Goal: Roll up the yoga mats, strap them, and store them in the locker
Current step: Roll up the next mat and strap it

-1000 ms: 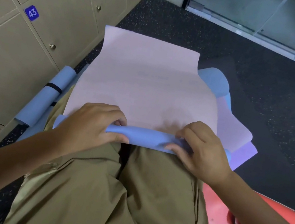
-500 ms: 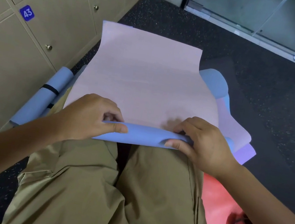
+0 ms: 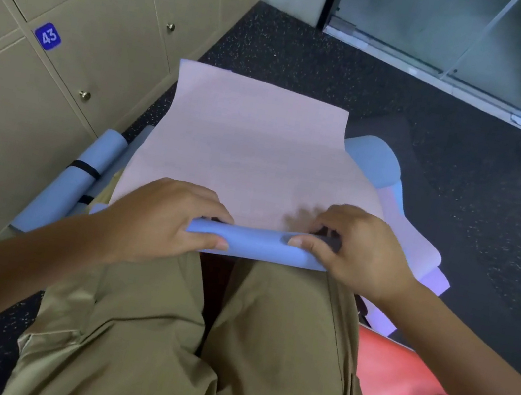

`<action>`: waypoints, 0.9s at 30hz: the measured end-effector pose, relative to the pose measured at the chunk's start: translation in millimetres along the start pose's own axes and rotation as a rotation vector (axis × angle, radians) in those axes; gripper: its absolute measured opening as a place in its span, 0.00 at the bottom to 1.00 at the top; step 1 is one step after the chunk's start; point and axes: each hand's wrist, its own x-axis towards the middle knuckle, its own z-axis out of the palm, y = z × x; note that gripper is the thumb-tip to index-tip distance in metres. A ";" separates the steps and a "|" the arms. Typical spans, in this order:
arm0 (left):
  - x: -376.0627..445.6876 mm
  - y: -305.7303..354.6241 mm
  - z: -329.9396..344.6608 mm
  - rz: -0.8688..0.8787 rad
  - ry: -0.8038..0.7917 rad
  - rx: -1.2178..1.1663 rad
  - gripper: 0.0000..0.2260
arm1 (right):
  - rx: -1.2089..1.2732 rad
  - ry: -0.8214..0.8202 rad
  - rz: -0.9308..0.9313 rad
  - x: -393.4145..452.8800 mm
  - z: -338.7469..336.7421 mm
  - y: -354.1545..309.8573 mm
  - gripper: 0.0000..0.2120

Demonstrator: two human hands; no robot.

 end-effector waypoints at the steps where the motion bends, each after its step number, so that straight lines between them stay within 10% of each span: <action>1: -1.1 -0.1 1.8 -0.032 0.004 -0.004 0.16 | -0.080 0.061 -0.007 -1.0 2.7 -2.1 0.22; 11: 10.0 -12.8 -3.8 -0.220 -0.075 -0.284 0.14 | -0.363 0.364 -0.093 6.4 23.3 -2.2 0.21; 22: 9.8 -19.9 8.2 0.264 0.204 0.184 0.23 | -0.181 0.105 0.209 35.9 18.6 16.1 0.27; 27: 19.2 -22.7 3.9 0.236 0.154 0.129 0.22 | -0.137 0.242 0.030 32.4 16.5 15.2 0.20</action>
